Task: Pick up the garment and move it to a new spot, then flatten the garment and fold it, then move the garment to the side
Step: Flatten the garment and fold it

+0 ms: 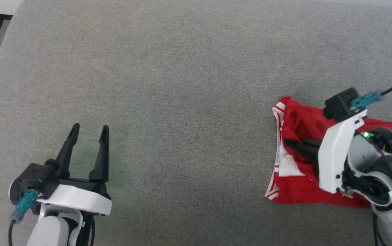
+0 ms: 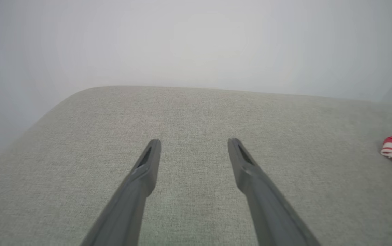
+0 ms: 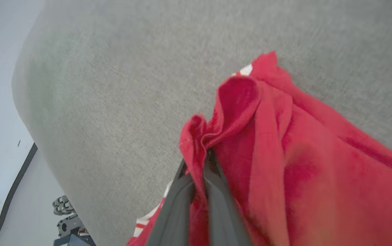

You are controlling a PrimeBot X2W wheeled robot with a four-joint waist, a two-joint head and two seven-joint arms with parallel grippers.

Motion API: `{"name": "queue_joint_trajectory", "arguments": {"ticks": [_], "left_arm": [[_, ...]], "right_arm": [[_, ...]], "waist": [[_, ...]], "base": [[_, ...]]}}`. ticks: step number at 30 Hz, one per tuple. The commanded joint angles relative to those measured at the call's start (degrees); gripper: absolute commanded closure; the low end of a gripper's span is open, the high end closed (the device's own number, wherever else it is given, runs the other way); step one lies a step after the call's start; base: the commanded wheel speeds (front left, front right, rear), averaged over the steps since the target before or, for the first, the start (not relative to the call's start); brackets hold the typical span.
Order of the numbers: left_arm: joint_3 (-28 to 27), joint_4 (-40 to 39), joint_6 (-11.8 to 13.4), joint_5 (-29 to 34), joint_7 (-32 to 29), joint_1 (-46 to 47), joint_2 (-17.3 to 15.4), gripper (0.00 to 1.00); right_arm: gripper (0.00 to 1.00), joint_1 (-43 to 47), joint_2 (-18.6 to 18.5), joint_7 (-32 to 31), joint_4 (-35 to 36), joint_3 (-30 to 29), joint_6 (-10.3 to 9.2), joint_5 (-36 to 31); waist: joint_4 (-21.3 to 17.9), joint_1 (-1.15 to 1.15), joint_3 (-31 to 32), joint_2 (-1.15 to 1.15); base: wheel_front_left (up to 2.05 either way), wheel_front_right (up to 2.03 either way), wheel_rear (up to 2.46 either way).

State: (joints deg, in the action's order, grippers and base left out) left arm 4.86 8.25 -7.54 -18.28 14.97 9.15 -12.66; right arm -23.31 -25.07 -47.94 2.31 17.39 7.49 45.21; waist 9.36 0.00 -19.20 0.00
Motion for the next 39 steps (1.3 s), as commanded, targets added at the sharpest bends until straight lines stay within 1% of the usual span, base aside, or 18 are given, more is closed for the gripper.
{"name": "queue_joint_trajectory", "arguments": {"ticks": [1, 7, 8, 9, 10, 11, 17, 19, 23, 27, 28, 33, 35, 39], "left_arm": [[0.16, 0.12, 0.13, -0.56, 0.28, 0.6, 0.24, 0.0], [0.06, 0.43, 0.13, -0.77, 0.29, 0.14, 0.72, 0.0], [-0.06, 0.48, 0.13, -0.82, 0.29, -0.1, 0.67, 0.0], [-0.26, 0.52, 0.13, -0.82, 0.29, -0.37, 0.59, 0.0], [-0.3, 0.55, 0.13, -0.83, 0.29, -0.61, 0.52, 0.0], [-0.38, 0.67, 0.13, -0.76, 0.29, -0.82, 0.49, 0.0], [-0.93, 1.02, 0.13, -0.23, 0.29, -2.24, 0.26, 0.0], [-0.94, 1.28, 0.13, -0.18, 0.29, -2.78, 0.27, 0.0], [-0.47, 2.32, 0.13, -0.66, 0.29, -3.81, 0.53, 0.0], [-0.09, 3.68, 0.13, -1.47, 0.29, -3.69, 0.6, 0.0], [-0.09, 3.68, 0.13, -1.47, 0.29, -3.69, 0.6, 0.0], [-0.07, 5.45, 0.13, -2.22, 0.29, -3.72, 1.34, 0.0], [0.15, 5.89, 0.13, -2.75, 0.29, -3.45, 1.39, 0.0], [0.6, 6.28, 0.13, -3.31, 0.29, -3.64, 1.62, 0.0]], "right_arm": [[1.0, -0.31, 0.07, 0.4, -1.53, 0.97, 0.0, 0.14], [1.0, -1.56, -0.75, 4.69, -7.57, 3.04, 0.0, 0.72], [0.97, -1.86, -0.79, 5.38, -7.74, 3.48, -0.01, 0.78], [0.78, -2.03, -0.82, 6.11, -7.76, 3.95, -0.01, 1.1], [0.53, -2.06, -0.81, 6.69, -7.71, 4.13, 0.0, 1.59], [0.0, -2.04, -0.87, 7.13, -7.37, 4.65, 0.0, 2.05], [0.0, -1.83, -3.18, 9.46, -5.07, 5.04, 0.0, 4.48], [0.0, -1.78, -4.95, 11.53, -4.29, 4.02, 0.0, 5.13], [0.0, -0.58, -6.61, 16.42, -5.17, 3.65, 0.0, 5.21], [0.0, 0.3, -7.58, 25.56, -8.56, 3.34, 0.0, 4.45], [0.0, 0.3, -7.58, 25.56, -8.56, 3.34, 0.0, 4.45], [0.0, 2.29, -8.35, 39.72, -15.74, 3.01, 0.0, 2.51], [0.0, 2.99, -8.64, 45.71, -18.12, 3.57, 0.01, 0.23], [0.0, 5.36, -7.67, 56.97, -22.74, 2.92, 0.0, -2.86]], "waist": [[0.28, 0.0, 0.05, 0.0], [0.65, 0.0, 0.33, 0.0], [0.56, 0.0, 0.44, 0.0], [0.37, 0.0, 0.66, 0.0], [0.21, 0.0, 0.84, 0.0], [0.03, 0.0, 1.13, 0.0], [-1.79, 0.0, 3.48, 0.0], [-2.87, 0.0, 4.61, 0.0], [-4.2, 0.0, 6.15, 0.0], [-5.47, 0.0, 7.27, 0.0], [-5.47, 0.0, 7.27, 0.0], [-6.49, 0.0, 8.75, 0.0], [-6.71, 0.0, 9.42, 0.0], [-6.86, 0.0, 11.12, 0.0]], "base": [[0.0, 0.0, 0.0], [0.0, 0.0, 0.0], [0.0, 0.0, 0.0], [0.0, 0.0, 0.0], [0.0, 0.0, 0.0], [0.0, 0.0, 0.0], [0.0, 0.0, 0.0], [0.0, 0.0, 0.0], [0.0, 0.0, 0.0], [0.0, 0.0, 0.0], [0.0, 0.0, 0.0], [0.0, 0.0, 0.0], [0.0, 0.0, 0.0], [0.0, 0.0, 0.0]]}}
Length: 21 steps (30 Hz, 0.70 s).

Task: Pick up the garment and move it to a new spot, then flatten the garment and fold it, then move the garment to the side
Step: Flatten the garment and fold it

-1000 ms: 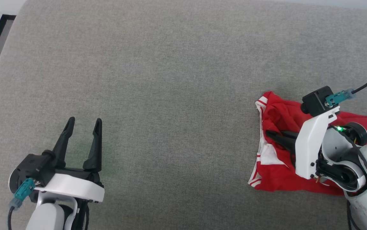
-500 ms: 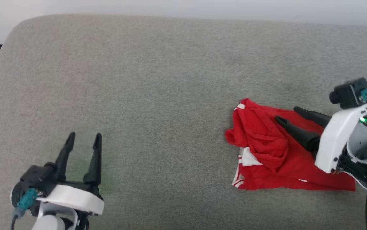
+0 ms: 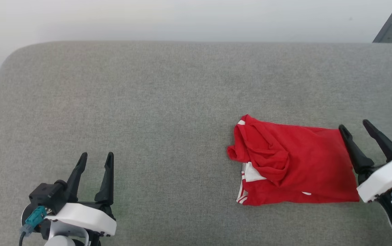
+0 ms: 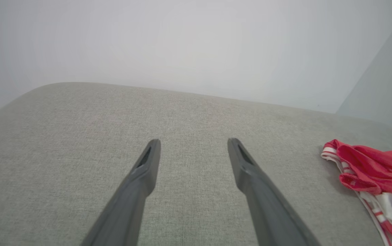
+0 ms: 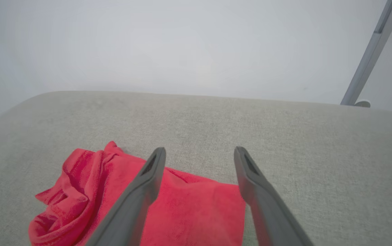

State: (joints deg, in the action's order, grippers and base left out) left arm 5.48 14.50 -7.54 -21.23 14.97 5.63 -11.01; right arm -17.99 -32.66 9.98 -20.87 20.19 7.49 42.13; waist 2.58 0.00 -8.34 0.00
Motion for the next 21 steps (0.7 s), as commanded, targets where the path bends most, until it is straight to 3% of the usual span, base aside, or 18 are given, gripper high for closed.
{"name": "queue_joint_trajectory", "arguments": {"ticks": [1, 7, 14, 21], "left_arm": [[0.04, 0.01, 0.13, -0.39, 0.29, -0.39, -0.03, 0.0], [-0.77, -1.32, 0.13, 0.33, 0.29, -2.16, -0.37, 0.0], [-1.49, -4.19, 0.13, 1.99, 0.29, -5.77, -0.26, 0.0], [-2.83, -8.41, 0.13, 3.03, 0.29, -10.34, 0.4, 0.0]], "right_arm": [[0.0, 0.58, 0.75, 1.17, -0.35, -0.29, 0.0, -0.27], [0.0, 3.2, 4.59, 5.2, -0.75, -6.08, 0.0, -6.8], [0.0, 9.8, 8.52, 5.2, 6.81, -15.89, 0.0, -12.91], [0.0, 17.17, 10.02, 5.22, 12.47, -20.95, 0.0, -15.21]], "waist": [[-0.22, 0.0, 0.71, 0.0], [-0.84, 0.0, 2.39, 0.0], [-0.47, 0.0, 3.59, 0.0], [0.14, 0.0, 3.5, 0.0]], "base": [[0.0, 0.0, 0.0], [0.0, 0.0, 0.0], [0.0, 0.0, 0.0], [0.0, 0.0, 0.0]]}}
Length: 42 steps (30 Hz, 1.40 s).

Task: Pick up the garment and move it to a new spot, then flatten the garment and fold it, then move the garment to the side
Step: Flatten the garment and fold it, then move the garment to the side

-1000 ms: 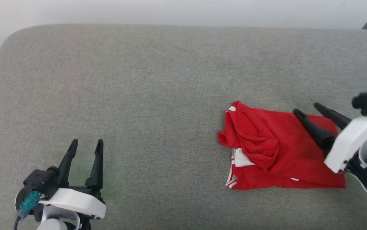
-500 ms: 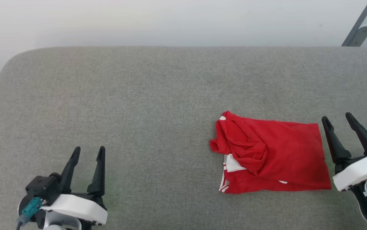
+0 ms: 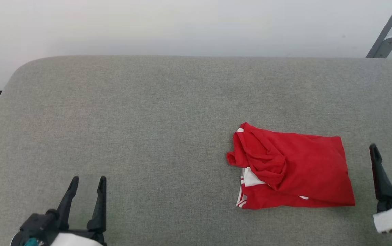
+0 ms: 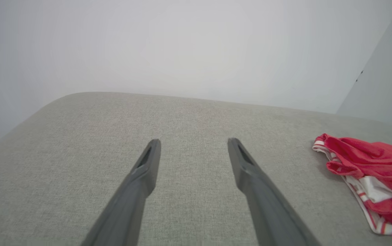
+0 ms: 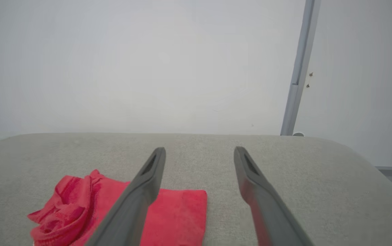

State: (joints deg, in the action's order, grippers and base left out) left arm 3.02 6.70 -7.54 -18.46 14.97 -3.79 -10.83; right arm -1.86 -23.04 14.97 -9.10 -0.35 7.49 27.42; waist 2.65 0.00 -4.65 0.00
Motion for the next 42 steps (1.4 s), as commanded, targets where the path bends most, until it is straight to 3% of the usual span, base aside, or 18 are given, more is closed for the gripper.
{"name": "queue_joint_trajectory", "arguments": {"ticks": [1, 15, 19, 24, 31, 35, 42], "left_arm": [[-0.58, -1.26, 0.13, 0.4, 0.29, -1.57, 0.43, 0.0], [-1.74, -4.55, 0.13, 1.55, 0.29, -1.75, 1.62, 0.0], [-0.88, -4.73, 0.13, 1.44, 0.29, 0.64, 1.39, 0.0], [1.19, -3.91, 0.13, 1.28, 0.29, 4.71, 0.3, 0.0], [1.84, -3.21, 0.13, -0.19, 0.29, 10.47, -1.64, 0.0], [2.57, -3.28, 0.13, -0.25, 0.29, 12.55, -1.74, 0.0], [3.97, -2.63, 0.13, -0.29, 0.29, 15.42, -1.39, 0.0]], "right_arm": [[0.0, 1.86, 0.58, 0.23, 1.21, -0.99, 0.0, -0.55], [0.0, 4.85, 2.2, -2.93, 4.97, -3.41, 0.0, -0.68], [0.0, 1.41, 0.84, -10.68, 4.9, -1.35, 0.0, -1.17], [0.0, -3.37, -5.77, -24.89, 5.45, 4.47, 0.0, 0.1], [0.0, -10.29, -14.05, -43.4, 7.16, 7.59, 0.0, 7.68], [0.0, -12.0, -15.77, -52.53, 6.84, 8.3, 0.0, 11.72], [0.0, -12.23, -13.33, -60.95, 5.75, 10.01, 0.01, 14.27]], "waist": [[0.1, 0.0, -0.39, 0.0], [0.84, 0.0, -2.74, 0.0], [0.81, 0.0, -5.02, 0.0], [0.97, 0.0, -8.57, 0.0], [1.86, 0.0, -13.55, 0.0], [2.76, 0.0, -16.19, 0.0], [4.19, 0.0, -19.54, 0.0]], "base": [[0.0, 0.0, 0.0], [0.0, 0.0, 0.0], [0.0, 0.0, 0.0], [0.0, 0.0, 0.0], [0.0, 0.0, 0.0], [0.0, 0.0, 0.0], [0.0, 0.0, 0.0]]}}
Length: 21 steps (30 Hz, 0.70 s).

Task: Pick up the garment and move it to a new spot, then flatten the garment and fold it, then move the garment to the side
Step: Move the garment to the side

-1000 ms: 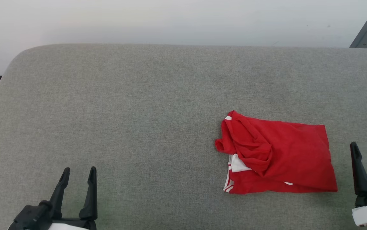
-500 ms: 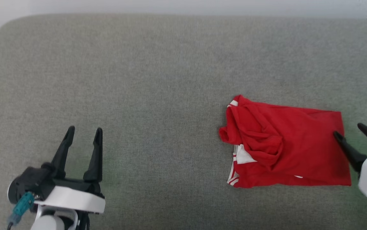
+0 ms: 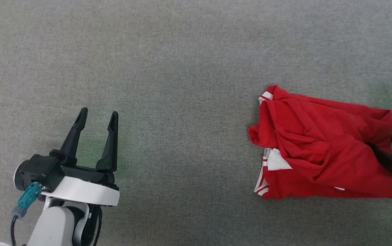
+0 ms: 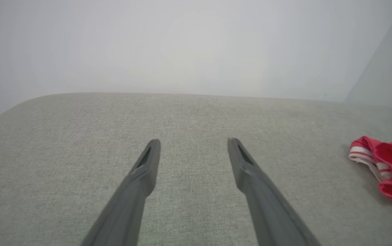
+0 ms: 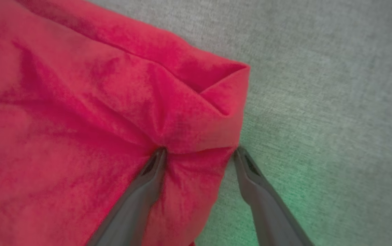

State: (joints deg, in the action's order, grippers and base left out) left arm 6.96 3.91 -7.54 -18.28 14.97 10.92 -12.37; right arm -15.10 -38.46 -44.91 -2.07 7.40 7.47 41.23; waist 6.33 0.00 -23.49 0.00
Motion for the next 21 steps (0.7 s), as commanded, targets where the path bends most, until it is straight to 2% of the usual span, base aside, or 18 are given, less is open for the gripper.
{"name": "queue_joint_trajectory", "arguments": {"ticks": [1, 3, 4, 8, 15, 21], "left_arm": [[0.21, 0.24, 0.13, -0.47, 0.29, 0.98, 0.19, 0.0], [0.44, 0.47, 0.13, -0.35, 0.29, 1.38, 0.18, 0.0], [0.59, 0.61, 0.13, -0.26, 0.29, 1.69, 0.14, 0.0], [0.78, 0.45, 0.13, 0.35, 0.29, 2.57, -0.4, 0.0], [1.7, -0.83, 0.13, 1.04, 0.29, 4.55, -1.98, 0.0], [4.12, -2.46, 0.13, 0.71, 0.28, 9.86, -5.2, 0.0]], "right_arm": [[0.07, 1.42, 2.72, -1.83, -1.52, 2.65, 0.05, 0.62], [0.75, 2.02, 3.69, -2.9, -1.55, 3.4, 0.17, 0.74], [1.0, 2.14, 4.21, -2.84, -1.54, 3.01, 0.17, 0.93], [1.0, 2.4, 4.91, -0.3, -0.38, 0.05, 0.12, 0.37], [1.0, 3.68, 3.26, 5.5, 4.1, -7.8, -0.13, -0.73], [1.0, 2.28, 1.3, 9.01, 4.66, -15.47, 0.0, -2.11]], "waist": [[0.66, 0.0, -1.02, 0.0], [0.7, 0.0, -1.37, 0.0], [0.66, 0.0, -1.49, 0.0], [-0.33, 0.0, -1.7, 0.0], [-5.2, 0.0, -3.53, 0.0], [-10.17, 0.0, -8.0, 0.0]], "base": [[0.0, 0.0, 0.0], [0.0, 0.0, 0.0], [0.0, 0.0, 0.0], [0.0, 0.0, 0.0], [0.0, 0.0, 0.0], [0.0, 0.0, 0.0]]}}
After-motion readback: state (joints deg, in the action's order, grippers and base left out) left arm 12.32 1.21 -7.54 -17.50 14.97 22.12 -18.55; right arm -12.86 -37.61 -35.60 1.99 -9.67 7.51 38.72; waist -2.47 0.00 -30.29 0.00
